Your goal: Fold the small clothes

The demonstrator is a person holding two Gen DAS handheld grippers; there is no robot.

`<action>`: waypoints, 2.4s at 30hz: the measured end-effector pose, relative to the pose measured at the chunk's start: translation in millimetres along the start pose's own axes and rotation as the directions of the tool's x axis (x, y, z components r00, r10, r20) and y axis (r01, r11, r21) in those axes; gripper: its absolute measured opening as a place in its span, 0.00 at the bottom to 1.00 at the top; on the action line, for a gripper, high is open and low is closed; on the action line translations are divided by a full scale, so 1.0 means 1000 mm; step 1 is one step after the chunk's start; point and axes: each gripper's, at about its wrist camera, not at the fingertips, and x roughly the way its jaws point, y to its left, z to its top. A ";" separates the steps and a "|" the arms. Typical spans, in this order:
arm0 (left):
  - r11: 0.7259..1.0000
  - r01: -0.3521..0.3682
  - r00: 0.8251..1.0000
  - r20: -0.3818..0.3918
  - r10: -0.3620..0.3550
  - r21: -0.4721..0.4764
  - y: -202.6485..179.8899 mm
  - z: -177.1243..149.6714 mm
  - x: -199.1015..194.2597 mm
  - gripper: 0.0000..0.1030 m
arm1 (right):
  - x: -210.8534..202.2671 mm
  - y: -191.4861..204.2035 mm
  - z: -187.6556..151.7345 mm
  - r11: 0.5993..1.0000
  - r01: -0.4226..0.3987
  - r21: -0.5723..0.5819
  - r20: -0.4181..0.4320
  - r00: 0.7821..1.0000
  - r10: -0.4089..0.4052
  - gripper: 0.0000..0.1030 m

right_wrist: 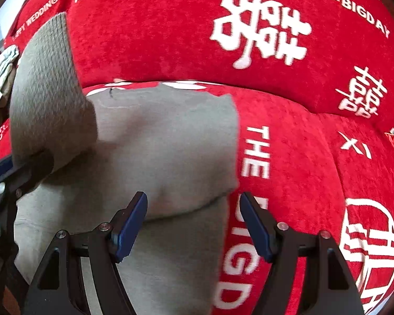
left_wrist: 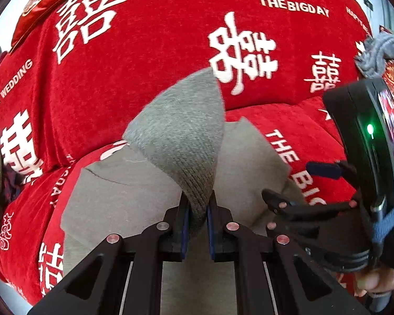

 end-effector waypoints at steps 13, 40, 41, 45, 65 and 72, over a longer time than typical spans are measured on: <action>0.999 0.033 0.997 -0.069 -0.033 -0.006 -0.011 -0.010 0.019 0.12 | 0.000 -0.016 -0.007 0.999 0.002 0.045 -0.001 1.000 -0.002 0.74; 0.976 0.205 0.976 -0.061 -0.209 -0.069 0.006 -0.031 0.014 0.99 | -0.012 -0.035 -0.011 0.986 -0.045 0.158 0.012 0.999 0.044 0.74; 0.974 0.213 0.974 -0.063 -0.218 -0.077 0.010 -0.033 0.015 0.99 | -0.012 -0.037 -0.012 0.980 -0.089 0.180 0.018 0.996 0.087 0.74; 0.953 0.277 0.958 -0.039 -0.283 -0.126 0.035 -0.039 0.011 0.99 | -0.015 -0.054 -0.015 0.927 -0.225 0.301 0.055 0.974 0.219 0.74; 0.974 0.097 0.969 -0.204 -0.140 -0.206 0.105 -0.079 0.064 0.99 | 0.006 0.013 -0.027 0.985 -0.164 0.048 -0.082 0.982 0.168 0.73; 0.961 0.078 0.975 -0.182 -0.129 -0.266 0.149 -0.100 0.049 0.99 | 0.006 0.022 -0.036 1.000 -0.016 0.001 -0.050 0.999 0.016 0.72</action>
